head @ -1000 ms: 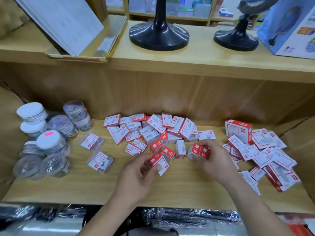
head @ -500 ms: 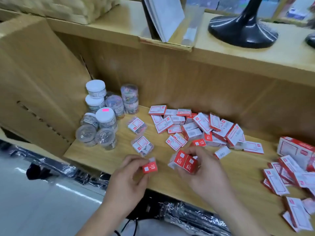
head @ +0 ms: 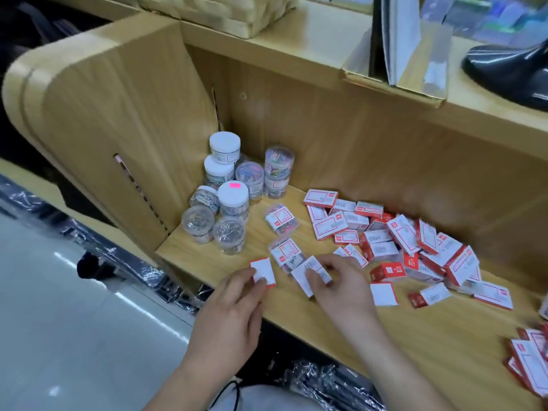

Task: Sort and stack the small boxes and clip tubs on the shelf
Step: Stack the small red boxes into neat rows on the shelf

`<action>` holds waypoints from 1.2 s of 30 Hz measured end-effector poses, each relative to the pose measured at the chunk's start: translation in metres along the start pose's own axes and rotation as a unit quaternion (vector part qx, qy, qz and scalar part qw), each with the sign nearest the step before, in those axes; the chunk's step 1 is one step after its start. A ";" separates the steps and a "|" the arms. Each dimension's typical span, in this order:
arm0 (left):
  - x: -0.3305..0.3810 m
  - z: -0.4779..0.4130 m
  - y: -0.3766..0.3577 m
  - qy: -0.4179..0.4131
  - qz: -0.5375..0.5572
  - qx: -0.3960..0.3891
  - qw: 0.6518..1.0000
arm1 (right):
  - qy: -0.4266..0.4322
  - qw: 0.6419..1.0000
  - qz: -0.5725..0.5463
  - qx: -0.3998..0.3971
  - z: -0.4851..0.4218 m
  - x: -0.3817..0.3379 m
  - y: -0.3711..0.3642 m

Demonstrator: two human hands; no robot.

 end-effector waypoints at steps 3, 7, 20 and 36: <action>-0.009 -0.004 -0.009 0.014 -0.037 -0.045 0.998 | -0.005 1.000 -0.022 -0.010 -0.003 -0.001 -0.009; -0.014 -0.008 -0.011 0.029 -0.013 -0.059 0.998 | -0.021 0.994 -0.090 -0.061 -0.007 -0.005 -0.028; 0.110 -0.062 -0.106 -0.074 0.042 -0.174 0.981 | 0.019 0.981 -0.024 0.191 0.046 0.084 0.116; 0.171 -0.143 -0.136 -0.141 0.088 -0.090 0.982 | -0.007 0.982 0.075 0.176 -0.002 0.153 0.175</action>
Point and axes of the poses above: each hand's wrist, its own z-axis away from the middle knuckle, its own y-axis out of the back of the hand, x = y × z, the point moved 9 cm from there along -z, towards the middle knuckle, and after that the axes turned 15 degrees about z, right-handed, at the moved point
